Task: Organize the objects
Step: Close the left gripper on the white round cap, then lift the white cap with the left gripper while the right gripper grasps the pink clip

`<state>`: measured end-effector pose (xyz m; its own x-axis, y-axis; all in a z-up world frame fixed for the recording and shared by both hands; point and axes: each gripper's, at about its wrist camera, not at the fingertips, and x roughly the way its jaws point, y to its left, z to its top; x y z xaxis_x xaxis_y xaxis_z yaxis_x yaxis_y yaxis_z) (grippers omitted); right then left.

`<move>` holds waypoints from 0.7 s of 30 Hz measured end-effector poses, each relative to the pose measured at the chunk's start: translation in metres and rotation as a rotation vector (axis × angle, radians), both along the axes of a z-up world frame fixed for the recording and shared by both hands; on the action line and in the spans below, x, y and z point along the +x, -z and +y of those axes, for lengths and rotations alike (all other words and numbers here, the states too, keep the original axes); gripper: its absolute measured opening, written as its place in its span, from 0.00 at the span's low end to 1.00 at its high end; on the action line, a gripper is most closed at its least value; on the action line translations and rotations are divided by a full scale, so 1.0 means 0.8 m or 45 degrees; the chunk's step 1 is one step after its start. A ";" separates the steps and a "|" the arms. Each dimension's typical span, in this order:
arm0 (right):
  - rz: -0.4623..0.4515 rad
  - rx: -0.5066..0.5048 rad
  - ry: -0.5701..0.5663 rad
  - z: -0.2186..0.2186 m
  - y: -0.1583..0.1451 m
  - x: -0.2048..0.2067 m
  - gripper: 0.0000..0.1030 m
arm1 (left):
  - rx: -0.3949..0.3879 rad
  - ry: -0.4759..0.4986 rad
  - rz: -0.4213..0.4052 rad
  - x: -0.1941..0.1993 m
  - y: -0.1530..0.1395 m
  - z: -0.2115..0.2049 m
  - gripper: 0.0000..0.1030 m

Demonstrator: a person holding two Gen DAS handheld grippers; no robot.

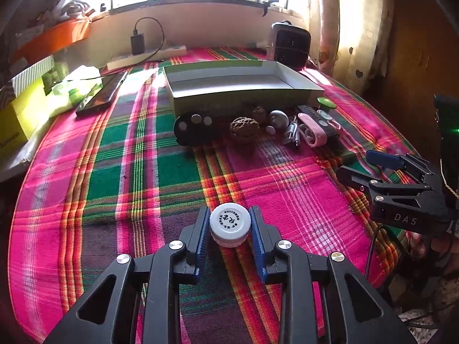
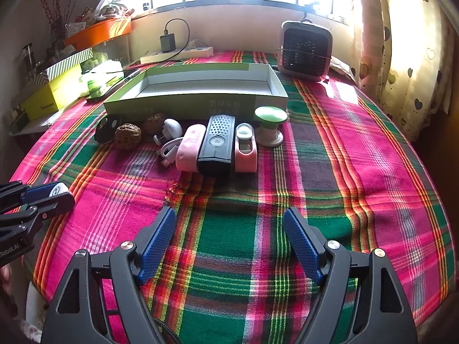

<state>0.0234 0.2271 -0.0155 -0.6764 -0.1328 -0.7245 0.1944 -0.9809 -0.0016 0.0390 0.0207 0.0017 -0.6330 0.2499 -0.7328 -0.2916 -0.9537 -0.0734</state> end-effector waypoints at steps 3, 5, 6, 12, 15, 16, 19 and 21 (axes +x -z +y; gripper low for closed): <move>0.005 -0.030 -0.001 0.005 -0.003 -0.002 0.67 | -0.002 -0.003 0.003 -0.009 0.000 0.003 0.25; 0.014 -0.018 0.007 0.008 -0.006 -0.005 0.63 | -0.002 0.000 0.004 -0.015 0.000 0.006 0.25; 0.019 -0.010 0.010 0.008 -0.007 -0.006 0.63 | -0.003 0.000 0.006 -0.019 0.000 0.007 0.25; 0.032 0.006 0.034 0.019 -0.015 -0.023 0.50 | -0.018 -0.001 0.015 -0.039 0.001 0.015 0.25; 0.029 0.029 0.040 0.022 -0.016 -0.032 0.47 | -0.025 -0.001 0.024 -0.047 0.001 0.017 0.25; 0.022 0.033 0.049 0.024 -0.016 -0.036 0.45 | -0.027 -0.004 0.026 -0.050 0.002 0.017 0.25; 0.006 0.016 0.050 0.030 -0.015 -0.045 0.41 | -0.025 -0.010 0.035 -0.055 0.002 0.016 0.25; -0.001 0.010 0.025 0.029 -0.016 -0.049 0.41 | -0.031 -0.010 0.045 -0.057 0.003 0.017 0.25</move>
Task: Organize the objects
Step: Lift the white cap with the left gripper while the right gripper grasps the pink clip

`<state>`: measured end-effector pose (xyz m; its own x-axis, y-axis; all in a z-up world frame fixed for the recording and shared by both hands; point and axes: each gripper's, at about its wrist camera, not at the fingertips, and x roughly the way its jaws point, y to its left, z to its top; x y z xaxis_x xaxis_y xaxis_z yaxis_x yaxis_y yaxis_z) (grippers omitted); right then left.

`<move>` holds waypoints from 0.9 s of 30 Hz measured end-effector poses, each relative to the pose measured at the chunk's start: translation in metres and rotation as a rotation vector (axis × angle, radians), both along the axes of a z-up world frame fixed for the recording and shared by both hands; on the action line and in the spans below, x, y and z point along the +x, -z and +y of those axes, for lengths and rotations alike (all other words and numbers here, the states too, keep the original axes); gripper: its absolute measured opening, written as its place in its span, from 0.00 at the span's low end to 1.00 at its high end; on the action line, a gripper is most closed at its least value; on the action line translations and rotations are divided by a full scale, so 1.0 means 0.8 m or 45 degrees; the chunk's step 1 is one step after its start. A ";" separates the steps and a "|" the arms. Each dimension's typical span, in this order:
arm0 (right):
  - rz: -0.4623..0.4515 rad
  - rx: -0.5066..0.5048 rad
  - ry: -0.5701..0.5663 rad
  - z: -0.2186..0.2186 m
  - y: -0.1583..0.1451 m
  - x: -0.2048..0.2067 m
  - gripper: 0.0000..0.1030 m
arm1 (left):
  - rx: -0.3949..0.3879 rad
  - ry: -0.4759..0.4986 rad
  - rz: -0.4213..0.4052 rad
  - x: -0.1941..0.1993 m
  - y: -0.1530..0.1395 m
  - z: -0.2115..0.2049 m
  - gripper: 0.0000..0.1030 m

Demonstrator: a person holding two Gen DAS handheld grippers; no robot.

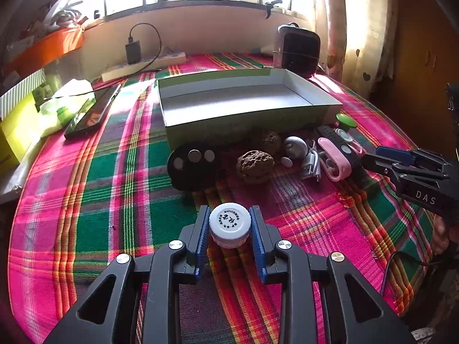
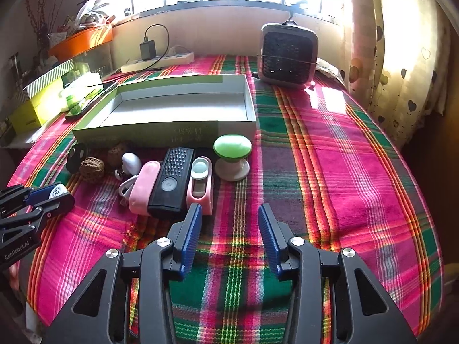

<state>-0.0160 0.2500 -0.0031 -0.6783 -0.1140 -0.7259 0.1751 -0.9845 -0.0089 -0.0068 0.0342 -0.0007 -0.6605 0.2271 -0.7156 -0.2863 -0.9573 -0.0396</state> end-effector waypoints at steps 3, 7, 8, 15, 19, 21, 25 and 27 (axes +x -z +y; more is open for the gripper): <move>-0.023 -0.046 -0.041 -0.003 0.001 -0.004 0.41 | 0.002 -0.003 0.004 -0.003 0.000 -0.001 0.25; -0.048 -0.054 -0.066 -0.010 0.008 -0.009 0.41 | 0.026 -0.003 -0.010 -0.007 -0.001 -0.002 0.25; -0.056 -0.053 -0.065 -0.011 0.010 -0.012 0.41 | 0.034 -0.003 -0.014 -0.008 -0.002 -0.003 0.25; -0.078 -0.060 -0.047 -0.011 0.007 -0.030 0.41 | 0.040 -0.011 -0.032 -0.015 -0.003 -0.002 0.25; -0.074 -0.061 0.021 -0.002 0.006 -0.032 0.41 | 0.036 -0.012 -0.036 -0.019 -0.003 -0.001 0.25; -0.073 -0.056 0.088 0.011 0.007 -0.032 0.41 | 0.036 -0.013 -0.036 -0.020 -0.003 -0.001 0.25; -0.074 -0.100 0.074 0.021 0.005 -0.032 0.41 | 0.033 -0.013 -0.036 -0.022 -0.003 -0.001 0.25; -0.071 -0.078 0.027 0.014 0.005 -0.033 0.41 | 0.032 -0.013 -0.037 -0.024 -0.003 -0.001 0.25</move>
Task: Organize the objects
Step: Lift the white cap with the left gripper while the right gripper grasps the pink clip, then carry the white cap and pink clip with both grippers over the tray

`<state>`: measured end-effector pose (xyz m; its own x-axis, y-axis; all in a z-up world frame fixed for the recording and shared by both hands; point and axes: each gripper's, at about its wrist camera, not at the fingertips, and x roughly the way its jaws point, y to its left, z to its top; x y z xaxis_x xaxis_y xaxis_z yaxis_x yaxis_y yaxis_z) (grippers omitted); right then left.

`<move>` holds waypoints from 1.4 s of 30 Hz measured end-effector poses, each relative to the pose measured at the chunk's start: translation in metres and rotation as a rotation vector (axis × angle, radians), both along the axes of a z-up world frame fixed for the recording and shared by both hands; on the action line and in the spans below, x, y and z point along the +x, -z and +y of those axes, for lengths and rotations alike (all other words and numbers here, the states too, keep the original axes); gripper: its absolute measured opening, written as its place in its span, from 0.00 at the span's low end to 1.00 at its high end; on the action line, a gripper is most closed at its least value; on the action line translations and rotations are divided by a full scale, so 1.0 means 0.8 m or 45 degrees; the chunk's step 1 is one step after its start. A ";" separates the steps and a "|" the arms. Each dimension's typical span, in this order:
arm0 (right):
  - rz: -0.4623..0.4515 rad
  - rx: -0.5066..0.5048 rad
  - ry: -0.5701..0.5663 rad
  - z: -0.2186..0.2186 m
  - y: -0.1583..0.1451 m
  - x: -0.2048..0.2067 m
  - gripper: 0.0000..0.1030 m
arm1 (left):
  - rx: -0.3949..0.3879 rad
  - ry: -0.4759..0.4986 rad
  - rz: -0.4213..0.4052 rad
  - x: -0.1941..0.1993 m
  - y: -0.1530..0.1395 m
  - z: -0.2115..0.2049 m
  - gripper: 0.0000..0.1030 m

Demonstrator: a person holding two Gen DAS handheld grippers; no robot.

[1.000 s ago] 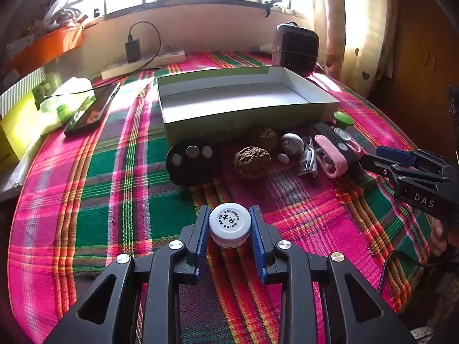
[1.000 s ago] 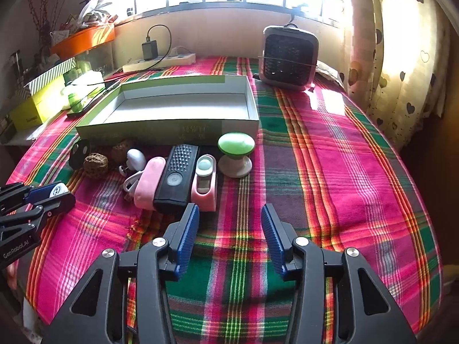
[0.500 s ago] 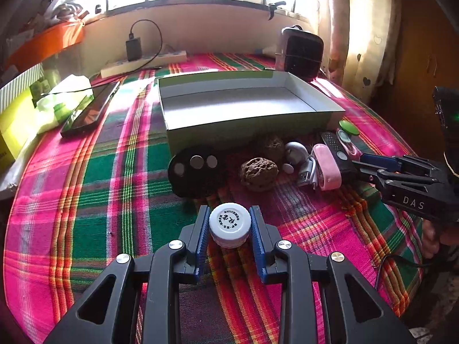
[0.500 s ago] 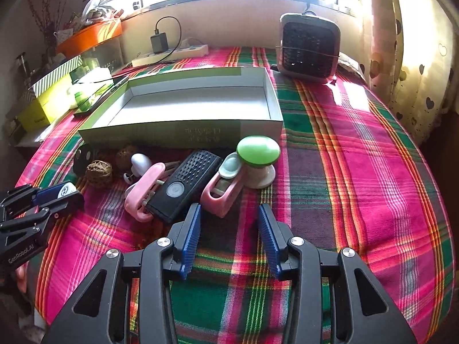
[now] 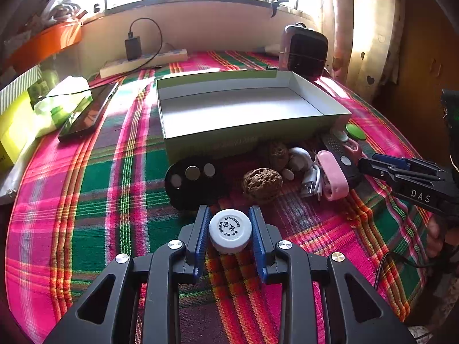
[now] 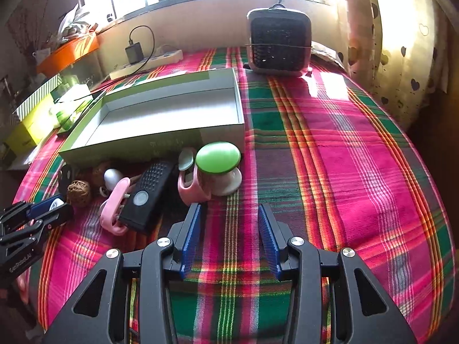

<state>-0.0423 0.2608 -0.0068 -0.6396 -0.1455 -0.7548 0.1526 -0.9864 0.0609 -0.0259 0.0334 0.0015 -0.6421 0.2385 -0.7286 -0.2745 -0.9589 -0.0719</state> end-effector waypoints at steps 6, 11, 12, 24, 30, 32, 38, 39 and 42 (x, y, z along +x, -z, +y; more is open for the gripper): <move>0.006 0.018 -0.086 -0.019 -0.005 -0.008 0.41 | 0.001 0.000 -0.001 -0.004 -0.001 0.000 0.26; -0.008 0.072 -0.103 -0.029 -0.001 -0.022 0.41 | 0.007 -0.004 -0.007 -0.007 0.001 -0.001 0.26; -0.007 0.069 -0.104 -0.029 -0.002 -0.024 0.41 | 0.010 -0.004 -0.008 -0.008 0.001 -0.002 0.26; -0.010 0.057 -0.135 -0.033 -0.002 -0.015 0.18 | 0.025 -0.005 -0.010 -0.009 0.003 -0.002 0.26; -0.033 0.019 -0.085 -0.020 -0.003 0.004 0.18 | 0.016 0.001 0.000 -0.005 0.003 -0.001 0.26; -0.036 0.019 -0.065 -0.016 -0.003 0.011 0.18 | 0.013 0.009 0.004 -0.002 0.003 -0.001 0.26; -0.046 0.004 -0.040 -0.008 -0.002 0.024 0.18 | 0.024 0.024 0.000 0.002 0.002 -0.005 0.26; -0.044 0.000 -0.040 -0.008 -0.002 0.023 0.18 | 0.021 0.026 0.002 0.003 0.002 -0.005 0.26; -0.039 -0.032 -0.039 -0.004 -0.001 0.018 0.21 | 0.022 0.027 0.002 0.002 0.002 -0.005 0.27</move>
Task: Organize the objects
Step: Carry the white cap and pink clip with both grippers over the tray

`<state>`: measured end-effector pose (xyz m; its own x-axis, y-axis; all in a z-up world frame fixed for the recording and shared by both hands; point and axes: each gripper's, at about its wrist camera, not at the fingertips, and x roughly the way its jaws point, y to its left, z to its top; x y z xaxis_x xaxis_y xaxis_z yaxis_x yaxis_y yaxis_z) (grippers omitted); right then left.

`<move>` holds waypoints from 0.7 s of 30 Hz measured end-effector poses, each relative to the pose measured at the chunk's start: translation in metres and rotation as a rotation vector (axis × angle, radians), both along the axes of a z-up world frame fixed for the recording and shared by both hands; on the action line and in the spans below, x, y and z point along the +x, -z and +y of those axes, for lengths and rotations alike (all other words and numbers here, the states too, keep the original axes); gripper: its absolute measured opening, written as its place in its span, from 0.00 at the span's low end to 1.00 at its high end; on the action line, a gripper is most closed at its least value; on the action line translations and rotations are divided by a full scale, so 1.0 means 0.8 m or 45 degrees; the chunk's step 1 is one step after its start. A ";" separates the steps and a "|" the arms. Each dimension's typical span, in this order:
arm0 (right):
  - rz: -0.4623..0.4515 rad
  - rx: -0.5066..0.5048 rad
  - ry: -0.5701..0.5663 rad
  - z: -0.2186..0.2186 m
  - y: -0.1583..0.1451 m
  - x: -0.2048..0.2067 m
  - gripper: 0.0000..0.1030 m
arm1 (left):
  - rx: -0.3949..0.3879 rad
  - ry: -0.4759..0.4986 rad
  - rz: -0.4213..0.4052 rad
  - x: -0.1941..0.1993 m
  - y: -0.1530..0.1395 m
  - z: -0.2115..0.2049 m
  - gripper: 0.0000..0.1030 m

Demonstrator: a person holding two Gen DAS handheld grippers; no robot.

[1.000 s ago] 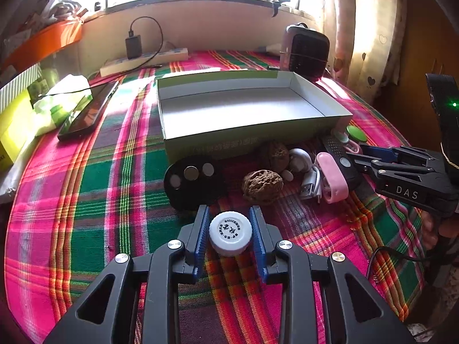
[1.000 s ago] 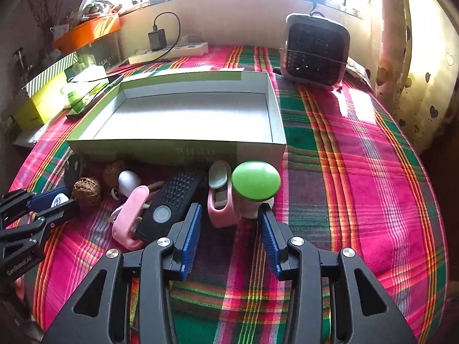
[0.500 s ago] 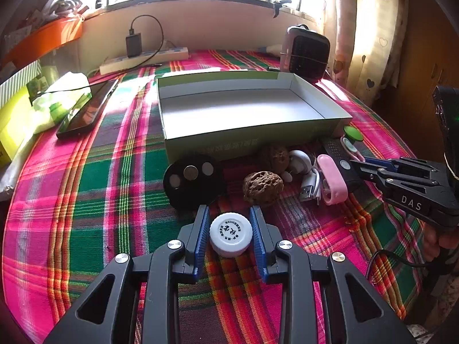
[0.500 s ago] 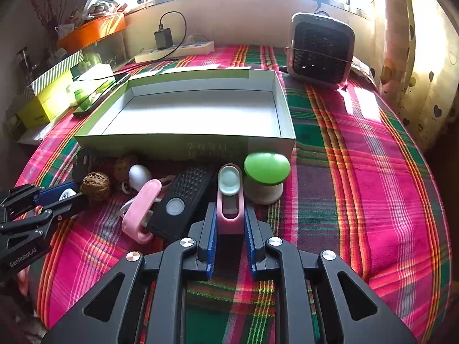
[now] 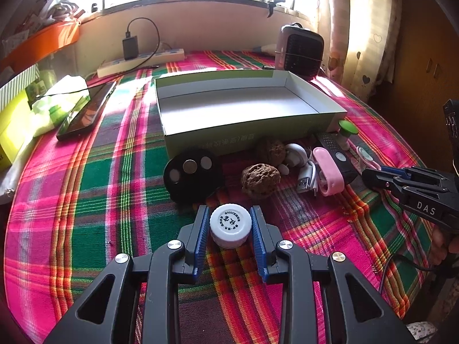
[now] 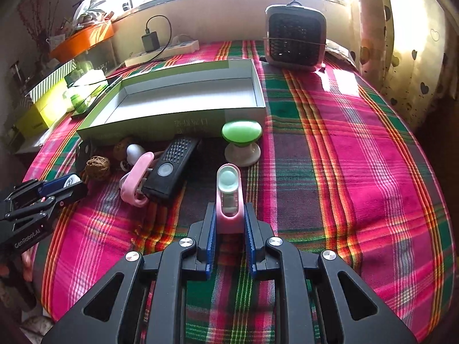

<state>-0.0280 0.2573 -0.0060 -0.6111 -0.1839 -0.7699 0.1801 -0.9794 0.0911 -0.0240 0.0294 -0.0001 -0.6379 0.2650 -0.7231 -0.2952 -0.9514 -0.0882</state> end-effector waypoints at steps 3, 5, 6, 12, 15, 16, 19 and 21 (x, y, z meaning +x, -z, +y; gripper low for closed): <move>0.007 -0.020 -0.038 0.000 0.001 -0.006 0.35 | 0.003 0.003 -0.003 -0.001 -0.001 0.003 0.33; 0.016 0.012 -0.048 -0.005 0.001 -0.012 0.37 | -0.020 -0.002 -0.003 -0.002 -0.001 0.007 0.34; 0.018 0.042 -0.051 -0.007 0.001 -0.014 0.37 | -0.027 -0.009 -0.003 -0.003 -0.001 0.009 0.34; 0.031 0.009 -0.054 0.002 0.002 -0.017 0.36 | -0.033 -0.056 -0.005 -0.005 -0.003 0.012 0.34; 0.047 0.065 -0.055 0.000 0.003 -0.013 0.28 | -0.044 -0.075 -0.004 -0.006 -0.003 0.015 0.34; 0.051 0.082 -0.056 -0.001 0.003 -0.011 0.26 | -0.047 -0.083 -0.004 -0.006 -0.003 0.016 0.33; 0.057 0.075 -0.064 0.002 0.004 -0.006 0.21 | -0.063 -0.108 0.006 -0.005 -0.003 0.017 0.28; 0.063 0.071 -0.067 0.004 0.004 -0.006 0.18 | -0.042 -0.131 0.003 -0.005 -0.004 0.012 0.24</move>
